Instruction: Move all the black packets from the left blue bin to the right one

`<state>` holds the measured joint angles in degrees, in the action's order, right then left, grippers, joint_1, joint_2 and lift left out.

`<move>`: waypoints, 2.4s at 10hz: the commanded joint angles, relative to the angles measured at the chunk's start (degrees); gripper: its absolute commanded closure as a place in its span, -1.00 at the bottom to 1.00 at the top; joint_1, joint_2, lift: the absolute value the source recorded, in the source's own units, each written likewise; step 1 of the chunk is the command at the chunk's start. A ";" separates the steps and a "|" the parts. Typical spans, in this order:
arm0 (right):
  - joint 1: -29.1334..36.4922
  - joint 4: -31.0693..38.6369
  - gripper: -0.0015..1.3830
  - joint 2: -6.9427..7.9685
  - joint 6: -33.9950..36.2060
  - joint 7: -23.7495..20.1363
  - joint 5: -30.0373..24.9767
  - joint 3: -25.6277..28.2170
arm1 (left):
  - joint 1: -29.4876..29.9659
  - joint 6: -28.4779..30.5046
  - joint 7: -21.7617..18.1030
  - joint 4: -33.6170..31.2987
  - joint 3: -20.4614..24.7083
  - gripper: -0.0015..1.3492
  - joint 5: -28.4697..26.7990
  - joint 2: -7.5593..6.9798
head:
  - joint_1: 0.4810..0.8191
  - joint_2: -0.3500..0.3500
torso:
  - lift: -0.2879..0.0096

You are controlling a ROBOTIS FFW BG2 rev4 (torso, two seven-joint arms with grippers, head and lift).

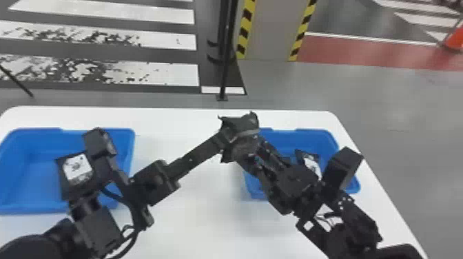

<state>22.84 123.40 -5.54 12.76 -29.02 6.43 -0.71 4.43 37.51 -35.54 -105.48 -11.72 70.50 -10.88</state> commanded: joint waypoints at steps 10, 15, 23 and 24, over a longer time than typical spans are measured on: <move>-10.75 -15.33 0.84 -1.23 0.03 0.02 -7.46 9.96 | 10.76 -4.89 0.82 -6.53 10.58 -0.79 2.51 2.10 | 0.27 -0.50 | -0.01; -15.11 -23.35 -0.54 -1.58 3.69 0.89 -13.97 14.19 | 18.77 -5.03 0.82 -11.03 19.03 -0.79 0.23 2.71 | 0.27 -0.72 | -0.01; 11.47 2.25 -0.82 4.49 -6.58 2.30 -0.95 15.68 | 14.97 6.78 4.25 -11.59 37.77 -0.78 -28.91 3.68 | 0.27 -0.15 | -0.01; 12.45 1.26 -0.82 4.49 -9.67 2.30 2.60 14.19 | 13.57 7.90 4.78 -11.59 39.03 -0.78 -33.13 3.59 | 0.27 -0.08 | -0.01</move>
<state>34.55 125.16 -1.14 4.96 -26.72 6.89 14.31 18.85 44.71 -30.80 -117.07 26.45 39.90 -7.23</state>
